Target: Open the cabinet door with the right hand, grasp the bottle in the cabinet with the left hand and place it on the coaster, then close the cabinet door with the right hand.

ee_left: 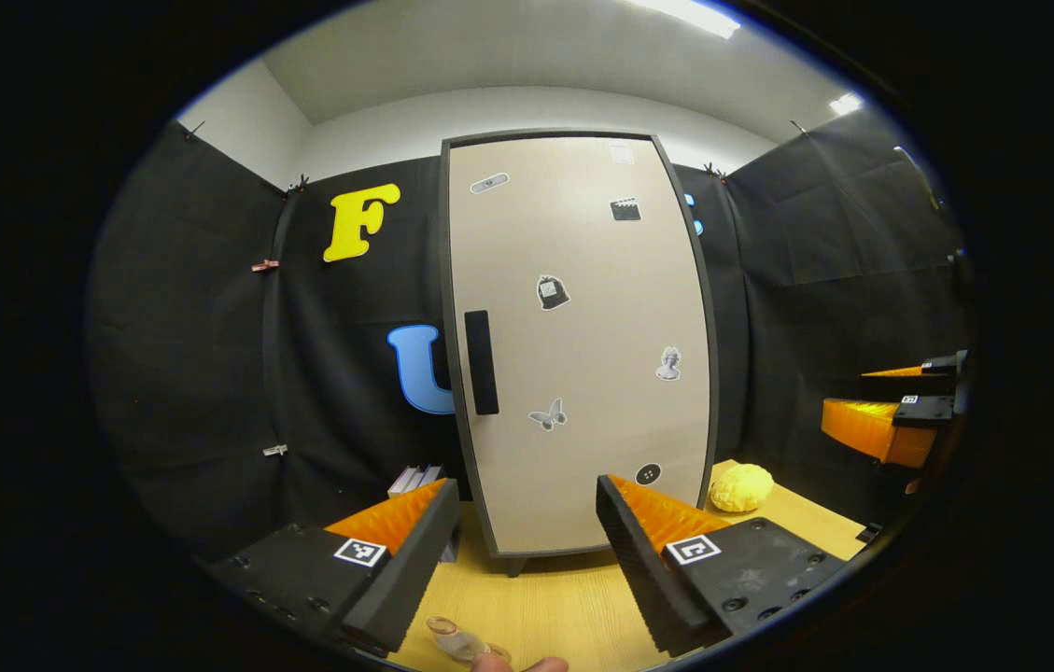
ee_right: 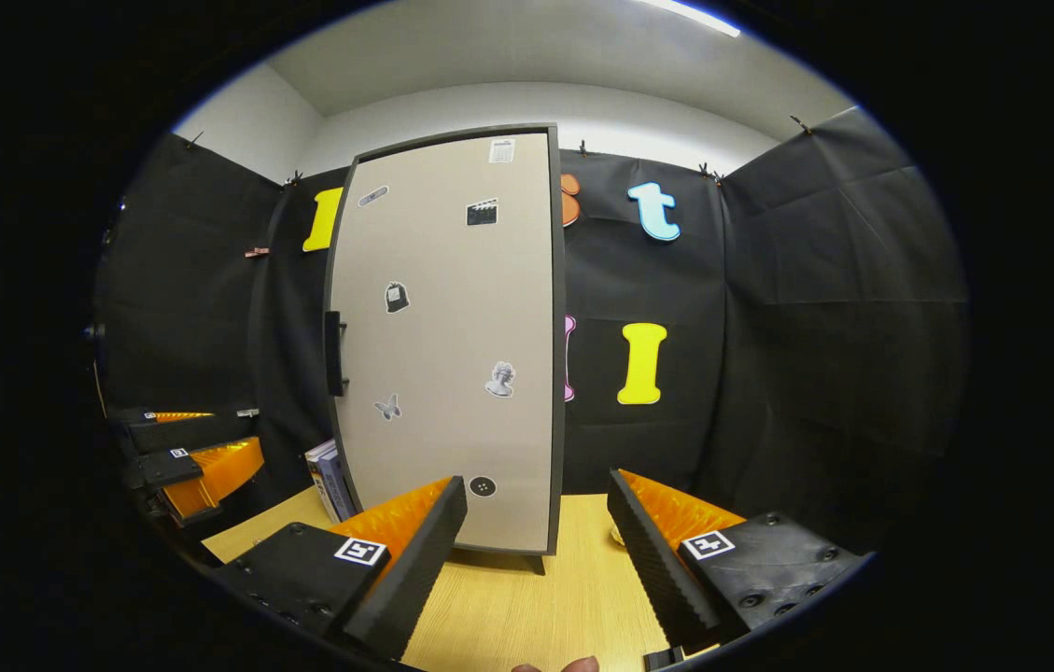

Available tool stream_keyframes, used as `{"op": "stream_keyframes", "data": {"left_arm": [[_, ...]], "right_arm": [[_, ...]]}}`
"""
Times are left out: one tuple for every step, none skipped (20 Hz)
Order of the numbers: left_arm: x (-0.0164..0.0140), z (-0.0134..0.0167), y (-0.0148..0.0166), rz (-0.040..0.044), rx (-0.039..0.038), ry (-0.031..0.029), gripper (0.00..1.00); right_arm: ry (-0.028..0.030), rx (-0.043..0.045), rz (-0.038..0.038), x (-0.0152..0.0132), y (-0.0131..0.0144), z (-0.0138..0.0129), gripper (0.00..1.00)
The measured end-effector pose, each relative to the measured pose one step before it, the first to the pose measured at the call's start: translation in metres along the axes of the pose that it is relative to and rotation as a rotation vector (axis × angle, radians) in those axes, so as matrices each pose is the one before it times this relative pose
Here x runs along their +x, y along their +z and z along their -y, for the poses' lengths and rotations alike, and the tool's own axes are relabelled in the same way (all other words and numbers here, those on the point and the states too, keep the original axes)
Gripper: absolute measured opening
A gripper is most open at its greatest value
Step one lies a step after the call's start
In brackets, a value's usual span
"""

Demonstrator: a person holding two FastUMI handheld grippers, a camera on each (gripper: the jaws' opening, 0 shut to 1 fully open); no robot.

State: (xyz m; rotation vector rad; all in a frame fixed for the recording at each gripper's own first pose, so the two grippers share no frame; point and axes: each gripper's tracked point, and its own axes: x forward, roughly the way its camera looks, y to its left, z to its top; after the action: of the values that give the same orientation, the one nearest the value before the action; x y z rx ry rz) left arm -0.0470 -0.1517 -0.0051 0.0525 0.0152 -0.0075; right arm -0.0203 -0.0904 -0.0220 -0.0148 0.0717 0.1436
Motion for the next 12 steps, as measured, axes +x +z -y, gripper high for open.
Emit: {"op": "stream_keyframes", "data": {"left_arm": [[-0.00026,-0.00005,0.00047,0.00214,0.00174,0.00009,0.93],[-0.0001,0.00004,0.00041,0.0014,0.0015,0.00052,0.93],[-0.00013,-0.00003,-0.00033,-0.00021,0.0,0.00044,0.93],[0.00002,0.00042,-0.00056,-0.00047,-0.00148,-0.00127,0.93],[-0.00012,0.00094,0.00015,0.00045,-0.00154,-0.00075,0.93],[-0.00019,-0.00084,-0.0003,0.00034,0.00027,0.00044,0.93],[0.00003,-0.00068,0.00007,0.0002,0.0014,0.00216,0.93],[0.00032,0.00026,-0.00005,-0.0001,0.00102,-0.00025,0.93],[0.0001,-0.00038,-0.00013,0.00031,0.00002,0.00167,0.93],[-0.00022,-0.00019,0.00042,0.00008,-0.00076,-0.00036,0.93],[0.0003,0.00011,0.00002,-0.00041,-0.00088,-0.0002,0.93],[0.00025,0.00033,-0.00039,-0.00005,0.00036,-0.00229,0.93]], "right_arm": [[0.00136,0.00022,-0.00003,0.00011,0.00008,-0.00053,0.99],[0.00012,-0.0015,0.00072,-0.00038,0.00014,0.00026,0.99],[0.0014,-0.00156,0.00081,0.00031,0.00053,-0.00002,0.99],[-0.00002,-0.00112,0.00084,-0.0003,0.00003,0.00003,0.99],[0.00198,0.0001,-0.00059,0.00017,-0.00032,-0.00032,0.99],[-0.00042,0.00035,-0.00023,0.00019,-0.00006,-0.00025,0.99],[0.00038,0.00094,-0.00062,0.0,-0.00007,0.0004,0.99],[-0.00016,0.00039,-0.00012,0.00028,-0.00033,0.00002,0.99],[-0.00054,-0.00047,-0.00066,0.00035,-0.00027,0.00011,0.99],[0.00175,0.00006,0.00005,0.00037,0.00047,-0.00082,0.99],[-0.00111,-0.0007,0.00035,0.00017,0.00012,0.00046,0.99],[-0.00032,0.00098,0.00161,-0.00006,0.0001,0.0001,0.99]]}}
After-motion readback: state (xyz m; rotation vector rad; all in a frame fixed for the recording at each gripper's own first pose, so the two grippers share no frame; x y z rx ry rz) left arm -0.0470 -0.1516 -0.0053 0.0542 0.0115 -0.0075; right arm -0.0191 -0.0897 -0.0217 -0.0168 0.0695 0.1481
